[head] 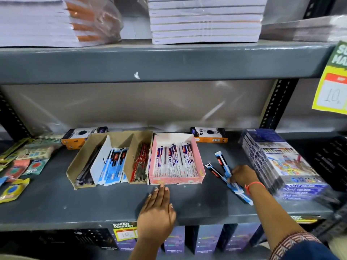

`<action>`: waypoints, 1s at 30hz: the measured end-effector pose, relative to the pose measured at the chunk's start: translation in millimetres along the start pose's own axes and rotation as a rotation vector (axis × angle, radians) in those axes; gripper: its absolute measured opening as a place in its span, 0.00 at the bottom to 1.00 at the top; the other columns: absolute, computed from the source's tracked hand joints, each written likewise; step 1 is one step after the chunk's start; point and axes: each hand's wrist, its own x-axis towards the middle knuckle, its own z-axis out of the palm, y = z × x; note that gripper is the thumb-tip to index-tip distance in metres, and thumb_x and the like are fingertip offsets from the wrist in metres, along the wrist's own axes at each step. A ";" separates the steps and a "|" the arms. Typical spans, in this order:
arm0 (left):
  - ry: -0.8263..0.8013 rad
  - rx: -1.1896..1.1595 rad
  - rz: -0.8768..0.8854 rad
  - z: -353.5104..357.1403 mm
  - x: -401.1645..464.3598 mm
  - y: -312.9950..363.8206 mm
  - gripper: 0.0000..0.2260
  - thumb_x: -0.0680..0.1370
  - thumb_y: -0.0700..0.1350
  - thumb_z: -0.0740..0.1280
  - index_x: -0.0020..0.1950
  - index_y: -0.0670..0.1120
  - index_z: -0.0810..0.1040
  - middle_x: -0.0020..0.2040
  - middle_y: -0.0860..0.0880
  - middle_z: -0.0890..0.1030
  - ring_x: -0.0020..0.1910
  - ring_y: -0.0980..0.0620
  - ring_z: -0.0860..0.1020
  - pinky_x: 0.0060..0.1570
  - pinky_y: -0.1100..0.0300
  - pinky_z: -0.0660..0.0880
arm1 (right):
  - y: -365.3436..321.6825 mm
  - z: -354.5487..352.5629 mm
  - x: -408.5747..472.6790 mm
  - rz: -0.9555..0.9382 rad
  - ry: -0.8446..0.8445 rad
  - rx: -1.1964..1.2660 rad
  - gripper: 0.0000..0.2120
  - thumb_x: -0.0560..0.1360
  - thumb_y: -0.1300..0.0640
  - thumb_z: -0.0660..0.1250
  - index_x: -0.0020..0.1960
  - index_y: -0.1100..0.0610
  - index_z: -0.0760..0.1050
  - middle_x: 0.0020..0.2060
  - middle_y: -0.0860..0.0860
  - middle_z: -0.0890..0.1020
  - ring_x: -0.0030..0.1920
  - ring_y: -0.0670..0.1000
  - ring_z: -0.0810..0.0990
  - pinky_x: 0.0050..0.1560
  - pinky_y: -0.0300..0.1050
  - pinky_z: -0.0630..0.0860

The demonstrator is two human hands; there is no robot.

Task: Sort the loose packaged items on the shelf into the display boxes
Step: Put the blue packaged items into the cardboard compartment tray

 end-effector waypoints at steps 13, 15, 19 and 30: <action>-0.052 0.023 0.002 0.5 0.9 -1.2 0.23 0.70 0.49 0.54 0.54 0.41 0.82 0.54 0.45 0.83 0.52 0.48 0.81 0.59 0.57 0.69 | -3.2 -14.1 -25.6 -0.107 -0.067 0.858 0.12 0.71 0.69 0.69 0.32 0.59 0.71 0.16 0.48 0.69 0.16 0.42 0.63 0.14 0.30 0.57; -0.088 0.027 0.006 -2.7 1.3 0.6 0.23 0.70 0.49 0.54 0.54 0.41 0.82 0.54 0.45 0.83 0.52 0.49 0.81 0.53 0.55 0.76 | -10.9 -15.6 -42.3 -0.119 -0.095 0.989 0.10 0.70 0.67 0.69 0.34 0.57 0.73 0.16 0.46 0.70 0.14 0.40 0.63 0.15 0.28 0.57; -0.083 0.047 -0.036 -5.6 1.5 4.0 0.26 0.71 0.51 0.50 0.59 0.41 0.78 0.60 0.46 0.78 0.58 0.51 0.78 0.60 0.55 0.67 | -24.8 -3.2 -74.8 -0.173 -0.229 1.121 0.08 0.70 0.66 0.70 0.37 0.55 0.76 0.20 0.44 0.75 0.17 0.39 0.66 0.16 0.29 0.57; -0.044 0.074 0.015 -6.0 -3.1 4.7 0.28 0.77 0.52 0.41 0.74 0.41 0.59 0.74 0.45 0.61 0.73 0.49 0.60 0.71 0.58 0.50 | -36.2 36.5 -134.5 -0.250 -0.413 1.191 0.10 0.72 0.66 0.67 0.36 0.54 0.76 0.22 0.43 0.81 0.26 0.41 0.77 0.29 0.33 0.72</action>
